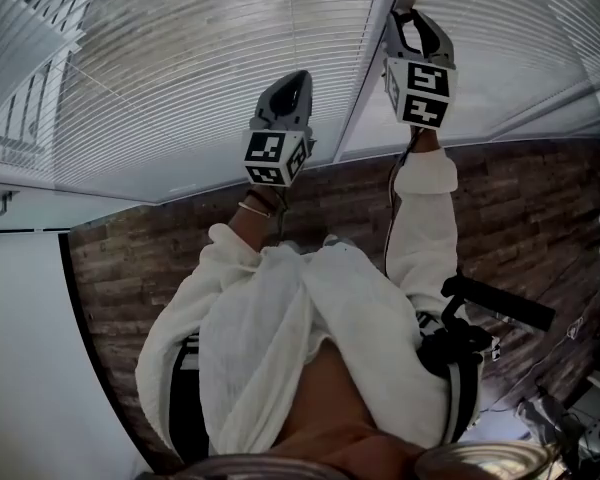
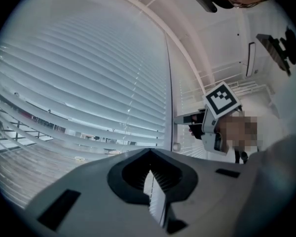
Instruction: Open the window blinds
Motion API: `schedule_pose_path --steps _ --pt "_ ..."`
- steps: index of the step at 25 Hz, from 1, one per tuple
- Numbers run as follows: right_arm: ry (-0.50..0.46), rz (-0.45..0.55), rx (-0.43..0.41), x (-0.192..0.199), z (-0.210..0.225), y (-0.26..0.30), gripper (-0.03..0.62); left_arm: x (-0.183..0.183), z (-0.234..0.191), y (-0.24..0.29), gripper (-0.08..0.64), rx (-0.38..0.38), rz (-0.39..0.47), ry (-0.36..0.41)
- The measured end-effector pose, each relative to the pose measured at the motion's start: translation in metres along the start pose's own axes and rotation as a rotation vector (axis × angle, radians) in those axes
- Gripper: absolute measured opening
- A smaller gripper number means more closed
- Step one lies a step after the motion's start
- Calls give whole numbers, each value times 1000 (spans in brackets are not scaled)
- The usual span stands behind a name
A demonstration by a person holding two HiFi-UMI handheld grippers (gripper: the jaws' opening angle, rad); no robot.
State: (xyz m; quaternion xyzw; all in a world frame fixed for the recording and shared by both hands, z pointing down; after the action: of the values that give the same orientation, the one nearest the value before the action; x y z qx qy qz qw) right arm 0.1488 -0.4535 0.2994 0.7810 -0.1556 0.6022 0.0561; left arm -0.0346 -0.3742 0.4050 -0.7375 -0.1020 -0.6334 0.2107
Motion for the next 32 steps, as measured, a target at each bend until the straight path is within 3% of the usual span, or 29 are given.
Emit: schedule_pose_path --steps 3,5,9,18,21,30,31,32 --pt "327 22 -9 6 9 -2 127 -2 0 0 -2 1 5 3" --pt "386 24 -7 6 10 0 127 -4 -3 -1 -2 -5 11 4" --pt "287 12 3 6 8 -2 127 -3 -3 -4 -2 -11 9 0" --pt "321 62 18 13 0 -21 127 -18 -4 -6 -2 -30 29 32" --pt "365 90 32 24 -21 -39 127 -25 -6 -8 -2 -42 40 36" --pt "308 51 38 71 -91 -83 127 -17 -16 -35 -2 -116 8 66" --pt "301 25 32 80 -99 -89 109 -12 -18 -43 -2 -125 -7 62" --pt "291 6 28 87 -104 -94 44 -5 -21 -50 -2 -131 -25 50"
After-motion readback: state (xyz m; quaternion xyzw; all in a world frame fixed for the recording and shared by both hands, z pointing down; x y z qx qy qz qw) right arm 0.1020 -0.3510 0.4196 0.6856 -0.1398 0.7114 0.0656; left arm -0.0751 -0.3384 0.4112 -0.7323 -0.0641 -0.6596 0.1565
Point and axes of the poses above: the fingertips, and each gripper's own axes: y forward along the fingers, z to its right, x out of its underside, the point moved 6 cm from there along -y, backward along the fingers, and after that the axes turned 5 degrees about z, right-handed, at the moved point
